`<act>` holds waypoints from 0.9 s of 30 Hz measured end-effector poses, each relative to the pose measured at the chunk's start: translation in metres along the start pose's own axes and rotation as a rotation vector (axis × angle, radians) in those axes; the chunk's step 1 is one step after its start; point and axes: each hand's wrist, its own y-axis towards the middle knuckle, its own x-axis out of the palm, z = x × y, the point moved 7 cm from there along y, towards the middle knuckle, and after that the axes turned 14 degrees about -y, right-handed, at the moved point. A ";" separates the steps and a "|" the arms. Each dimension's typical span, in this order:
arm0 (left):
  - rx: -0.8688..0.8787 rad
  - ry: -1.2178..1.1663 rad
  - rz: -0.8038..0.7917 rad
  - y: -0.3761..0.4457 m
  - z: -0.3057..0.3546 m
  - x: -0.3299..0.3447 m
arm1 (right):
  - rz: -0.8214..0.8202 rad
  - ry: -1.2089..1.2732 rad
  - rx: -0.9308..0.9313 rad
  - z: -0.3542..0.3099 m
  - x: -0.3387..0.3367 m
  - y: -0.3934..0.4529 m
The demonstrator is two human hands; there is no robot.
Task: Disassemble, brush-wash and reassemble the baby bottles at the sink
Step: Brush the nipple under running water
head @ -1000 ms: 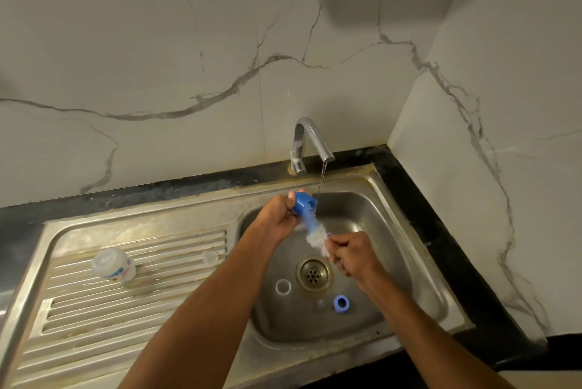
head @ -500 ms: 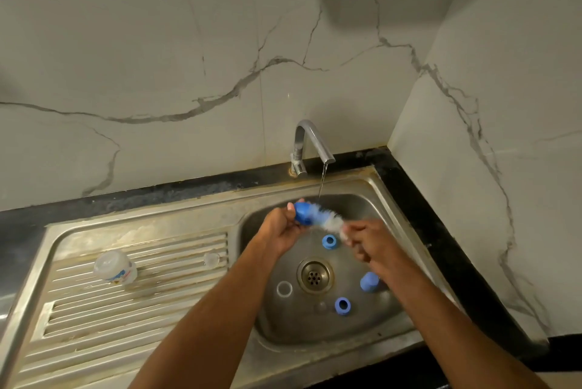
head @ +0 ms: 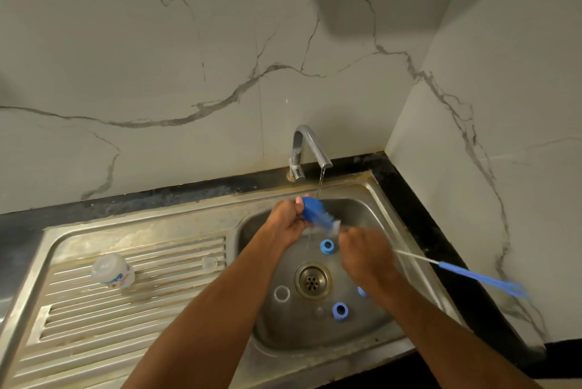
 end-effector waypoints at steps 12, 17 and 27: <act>-0.037 0.101 0.009 -0.001 0.013 -0.021 | -0.406 1.227 0.494 0.021 0.044 -0.002; -0.032 0.198 0.007 0.009 0.022 -0.028 | -0.192 0.377 0.154 0.015 0.031 -0.001; -0.022 0.012 0.028 0.008 0.016 -0.027 | -0.406 1.510 0.607 0.013 0.050 -0.003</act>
